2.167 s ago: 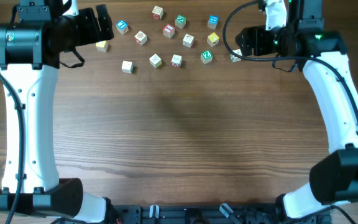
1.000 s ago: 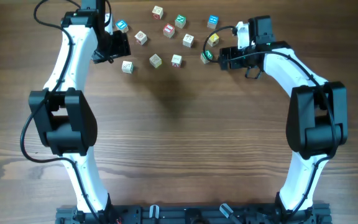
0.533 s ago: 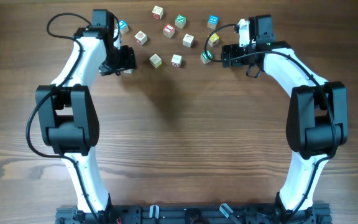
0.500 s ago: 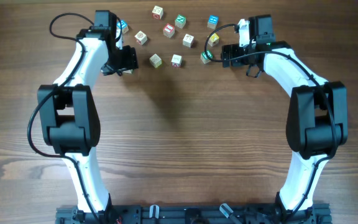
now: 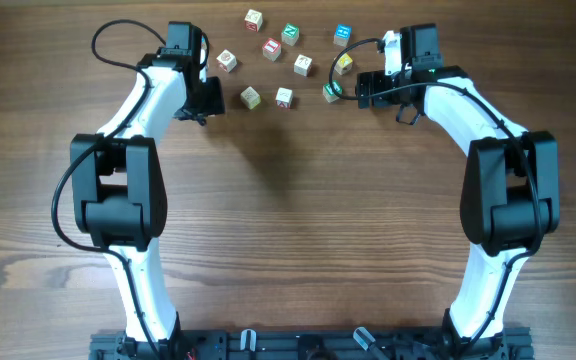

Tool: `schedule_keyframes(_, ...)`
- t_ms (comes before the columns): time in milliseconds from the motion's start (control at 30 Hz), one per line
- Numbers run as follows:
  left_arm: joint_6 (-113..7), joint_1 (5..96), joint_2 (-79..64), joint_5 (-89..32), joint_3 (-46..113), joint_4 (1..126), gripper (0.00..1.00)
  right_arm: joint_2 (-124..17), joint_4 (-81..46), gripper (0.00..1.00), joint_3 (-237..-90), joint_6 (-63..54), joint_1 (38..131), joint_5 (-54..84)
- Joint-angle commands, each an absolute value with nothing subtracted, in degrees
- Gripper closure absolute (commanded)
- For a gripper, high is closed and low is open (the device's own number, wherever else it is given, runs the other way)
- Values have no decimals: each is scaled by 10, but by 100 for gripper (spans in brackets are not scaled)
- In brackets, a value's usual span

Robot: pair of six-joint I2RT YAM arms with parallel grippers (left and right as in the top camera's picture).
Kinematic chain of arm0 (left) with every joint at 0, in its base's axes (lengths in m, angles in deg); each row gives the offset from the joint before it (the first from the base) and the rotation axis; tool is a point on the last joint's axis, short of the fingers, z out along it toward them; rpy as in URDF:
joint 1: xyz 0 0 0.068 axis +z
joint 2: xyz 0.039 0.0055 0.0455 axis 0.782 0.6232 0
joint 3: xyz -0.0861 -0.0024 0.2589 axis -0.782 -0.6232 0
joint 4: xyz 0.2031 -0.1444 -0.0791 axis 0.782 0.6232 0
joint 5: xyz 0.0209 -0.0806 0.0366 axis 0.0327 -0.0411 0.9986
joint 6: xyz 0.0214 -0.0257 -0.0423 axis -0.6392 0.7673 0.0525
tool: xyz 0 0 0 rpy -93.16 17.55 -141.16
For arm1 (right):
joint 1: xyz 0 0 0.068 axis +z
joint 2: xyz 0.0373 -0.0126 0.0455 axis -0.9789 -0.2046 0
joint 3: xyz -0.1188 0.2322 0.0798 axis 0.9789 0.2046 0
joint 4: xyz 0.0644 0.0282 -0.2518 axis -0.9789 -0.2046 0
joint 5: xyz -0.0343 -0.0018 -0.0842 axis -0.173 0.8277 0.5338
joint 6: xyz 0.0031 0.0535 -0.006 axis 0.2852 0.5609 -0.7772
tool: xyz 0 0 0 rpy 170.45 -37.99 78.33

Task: Form a circle
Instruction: 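Grasp the white Z fish block with the left gripper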

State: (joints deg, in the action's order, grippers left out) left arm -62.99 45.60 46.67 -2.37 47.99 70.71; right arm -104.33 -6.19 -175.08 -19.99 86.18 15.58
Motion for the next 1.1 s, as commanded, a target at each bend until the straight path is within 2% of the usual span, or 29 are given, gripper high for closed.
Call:
schedule_keyframes(0, -631, 456, 477, -13, 469, 701, 53, -1055, -62, 0, -1752, -198, 861, 163)
schedule_keyframes(333, -631, 456, 477, 12, 443, 640, 63, -1055, -62, 0, -1752, -198, 861, 163)
schedule_keyframes(400, -631, 456, 477, 12, 443, 635, 75, -1055, -62, 0, -1752, -198, 861, 163)
schedule_keyframes(500, -631, 455, 475, 7, 444, 661, 84, -1055, -62, 0, -1752, -198, 861, 163)
schedule_keyframes(700, -631, 449, 455, -127, 445, 780, 81, -1055, -62, 0, -1752, -198, 861, 163)
schedule_keyframes(833, -631, 427, 452, -142, 445, 841, 81, -1055, -62, 0, -1752, -198, 861, 163)
schedule_keyframes(933, -631, 397, 452, -141, 445, 873, 88, -1055, -62, 0, -1752, -198, 861, 163)
schedule_keyframes(1067, -612, 354, 452, -136, 445, 911, 91, -1055, -62, 0, -1752, -198, 861, 163)
